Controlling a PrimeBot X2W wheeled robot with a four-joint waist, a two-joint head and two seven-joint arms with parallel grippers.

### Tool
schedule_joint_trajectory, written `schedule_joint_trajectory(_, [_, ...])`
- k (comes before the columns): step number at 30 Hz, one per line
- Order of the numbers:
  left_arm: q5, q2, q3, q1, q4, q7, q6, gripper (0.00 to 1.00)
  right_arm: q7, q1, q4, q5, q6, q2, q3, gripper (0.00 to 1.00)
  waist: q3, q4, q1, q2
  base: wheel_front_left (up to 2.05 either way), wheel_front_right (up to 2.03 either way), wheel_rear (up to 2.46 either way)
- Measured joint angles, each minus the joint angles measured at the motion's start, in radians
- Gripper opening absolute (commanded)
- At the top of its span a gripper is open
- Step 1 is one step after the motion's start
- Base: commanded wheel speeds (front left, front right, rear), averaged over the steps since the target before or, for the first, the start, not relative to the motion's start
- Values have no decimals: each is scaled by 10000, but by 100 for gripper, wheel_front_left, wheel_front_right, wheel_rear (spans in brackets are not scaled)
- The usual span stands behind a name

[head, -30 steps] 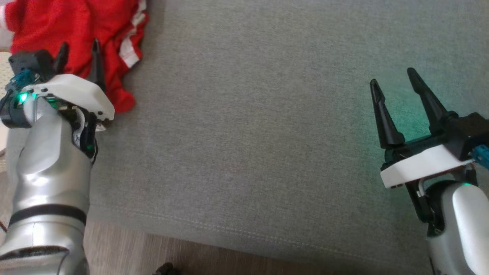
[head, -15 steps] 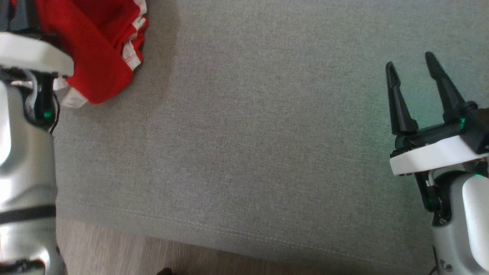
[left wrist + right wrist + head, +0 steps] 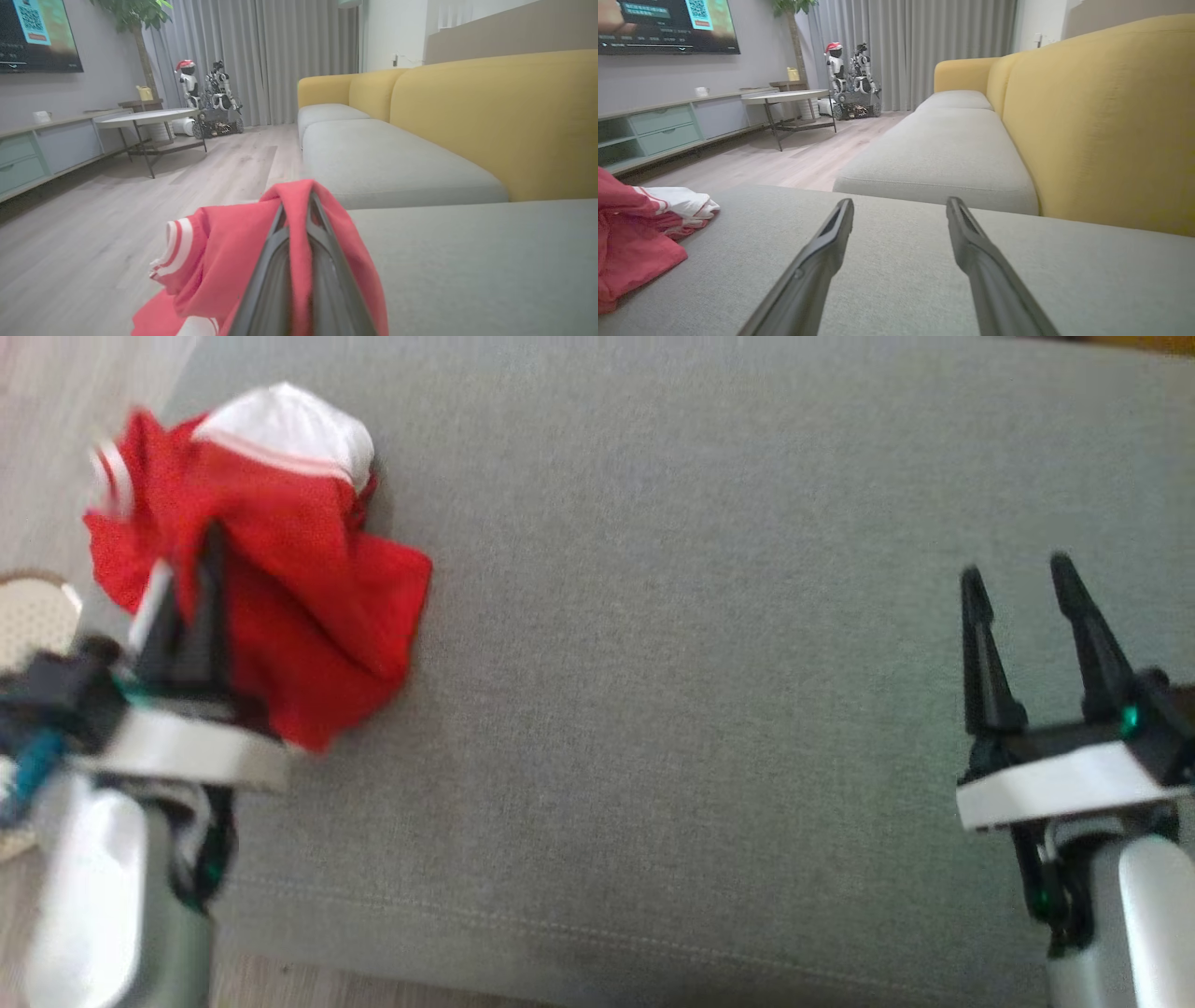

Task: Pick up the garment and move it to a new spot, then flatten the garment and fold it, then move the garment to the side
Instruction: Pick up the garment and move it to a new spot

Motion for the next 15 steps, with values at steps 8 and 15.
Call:
schedule_joint_trajectory(8, [19, -424, -838, 1476, -523, 2, 0, 0, -8, 786, -186, 65, 0, 244, -439, 100, -802, -431, 0, 0, 0, 0, 0])
schedule_joint_trajectory(15, [-29, -625, -2165, 1084, -652, 2, 2, 0, -8, 893, -401, 217, 0, 380, -453, 100, -889, -1325, 0, 0, 0, 0, 0])
